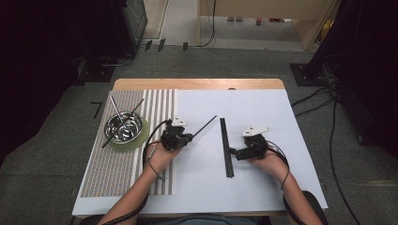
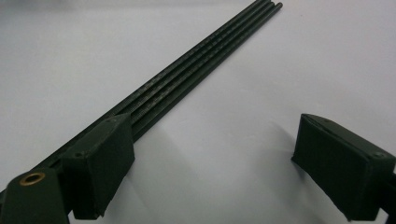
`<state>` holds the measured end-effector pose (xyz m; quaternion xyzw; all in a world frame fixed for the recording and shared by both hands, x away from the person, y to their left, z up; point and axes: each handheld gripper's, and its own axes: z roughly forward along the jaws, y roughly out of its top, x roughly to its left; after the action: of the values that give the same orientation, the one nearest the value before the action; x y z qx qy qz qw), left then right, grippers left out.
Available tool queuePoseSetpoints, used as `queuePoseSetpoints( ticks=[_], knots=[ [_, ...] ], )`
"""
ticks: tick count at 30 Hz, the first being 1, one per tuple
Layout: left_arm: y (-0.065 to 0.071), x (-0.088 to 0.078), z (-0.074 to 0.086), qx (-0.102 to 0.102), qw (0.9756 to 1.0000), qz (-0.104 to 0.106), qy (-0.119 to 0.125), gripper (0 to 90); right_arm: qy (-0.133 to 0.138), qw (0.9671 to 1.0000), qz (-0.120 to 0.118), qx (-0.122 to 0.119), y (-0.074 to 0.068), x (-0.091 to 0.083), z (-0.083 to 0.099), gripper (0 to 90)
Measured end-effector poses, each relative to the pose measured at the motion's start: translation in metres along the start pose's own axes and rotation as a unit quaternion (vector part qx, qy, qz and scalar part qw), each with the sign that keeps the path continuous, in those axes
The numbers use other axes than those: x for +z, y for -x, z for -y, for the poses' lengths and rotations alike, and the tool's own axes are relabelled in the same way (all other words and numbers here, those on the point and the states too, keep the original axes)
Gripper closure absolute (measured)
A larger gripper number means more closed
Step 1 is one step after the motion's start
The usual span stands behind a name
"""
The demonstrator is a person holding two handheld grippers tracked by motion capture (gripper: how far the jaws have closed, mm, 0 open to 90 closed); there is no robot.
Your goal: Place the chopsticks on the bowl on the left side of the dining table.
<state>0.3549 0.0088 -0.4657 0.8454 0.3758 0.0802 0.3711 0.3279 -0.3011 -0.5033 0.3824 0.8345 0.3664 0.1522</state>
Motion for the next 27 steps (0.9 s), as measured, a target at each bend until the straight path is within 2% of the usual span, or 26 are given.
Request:
queuePoseSetpoints(
  ticks=[6, 17, 27],
  knots=[
    [-0.006, -0.008, -0.001, -0.005, 0.9999, 0.009, -0.005, 87.5, 0.001, 1.0000, 0.000, -0.001, 0.000, 0.000, 0.000, 11.9],
    [-0.015, -0.030, -0.001, -0.006, 1.0000, 0.005, 0.002, 87.5, 0.000, 1.0000, 0.000, 0.000, 0.000, 0.000, 0.000, 11.9],
    [-0.018, -0.048, -0.002, -0.002, 0.9999, 0.011, -0.001, 87.5, 0.002, 1.0000, -0.001, -0.001, 0.000, 0.000, 0.000, 11.9]
  ],
)
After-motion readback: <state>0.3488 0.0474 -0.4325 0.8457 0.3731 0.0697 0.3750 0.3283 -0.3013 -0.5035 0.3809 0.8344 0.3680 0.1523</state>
